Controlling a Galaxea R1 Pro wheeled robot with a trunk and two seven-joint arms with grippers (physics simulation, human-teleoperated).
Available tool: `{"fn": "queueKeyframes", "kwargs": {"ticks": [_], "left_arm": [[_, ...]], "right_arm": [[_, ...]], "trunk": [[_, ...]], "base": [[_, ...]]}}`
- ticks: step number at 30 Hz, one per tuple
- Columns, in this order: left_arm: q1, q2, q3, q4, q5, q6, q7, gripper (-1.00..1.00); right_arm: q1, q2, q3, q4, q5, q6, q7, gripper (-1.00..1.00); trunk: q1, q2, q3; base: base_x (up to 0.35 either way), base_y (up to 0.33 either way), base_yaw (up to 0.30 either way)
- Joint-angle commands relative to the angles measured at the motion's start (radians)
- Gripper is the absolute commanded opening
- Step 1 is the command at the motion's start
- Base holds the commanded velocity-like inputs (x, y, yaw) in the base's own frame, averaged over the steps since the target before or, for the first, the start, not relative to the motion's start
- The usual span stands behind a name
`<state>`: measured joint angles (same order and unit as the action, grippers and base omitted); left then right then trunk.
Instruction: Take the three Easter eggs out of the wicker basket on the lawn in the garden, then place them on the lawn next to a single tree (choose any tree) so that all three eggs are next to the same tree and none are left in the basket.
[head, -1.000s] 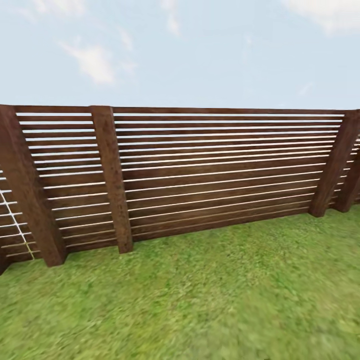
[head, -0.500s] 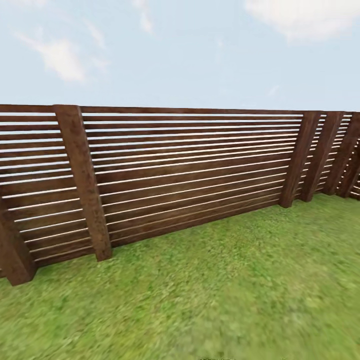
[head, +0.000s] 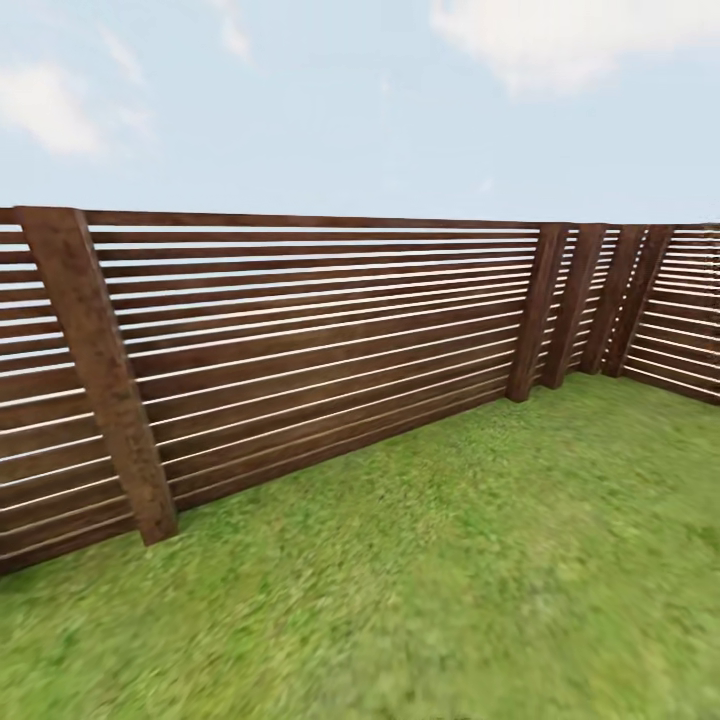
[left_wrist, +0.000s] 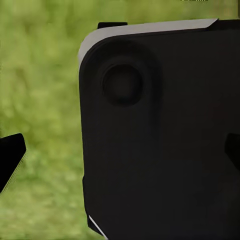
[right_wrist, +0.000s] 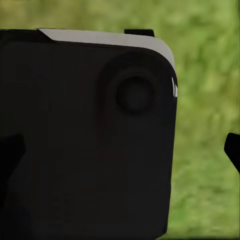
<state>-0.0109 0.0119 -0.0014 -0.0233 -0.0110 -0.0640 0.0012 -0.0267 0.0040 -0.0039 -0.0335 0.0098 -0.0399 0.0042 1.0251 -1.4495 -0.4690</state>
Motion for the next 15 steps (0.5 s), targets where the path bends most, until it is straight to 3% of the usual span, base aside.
{"fn": "queueKeyframes", "kwargs": {"ticks": [1,15], "left_arm": [[0.0,0.0,0.0,0.0,-0.001,-0.003,0.0,1.0],[0.0,0.002,0.0,0.0,-0.001,-0.003,0.0,1.0]], "right_arm": [[-0.001,0.0,-0.001,0.001,0.001,-0.003,0.0,1.0],[-0.001,0.0,-0.001,0.0,0.001,-0.003,0.0,1.0]], "trunk": [[0.0,-0.001,-0.001],[0.0,-0.001,-0.001]], "base": [[0.0,0.0,-0.294],[0.0,0.0,-0.294]]}}
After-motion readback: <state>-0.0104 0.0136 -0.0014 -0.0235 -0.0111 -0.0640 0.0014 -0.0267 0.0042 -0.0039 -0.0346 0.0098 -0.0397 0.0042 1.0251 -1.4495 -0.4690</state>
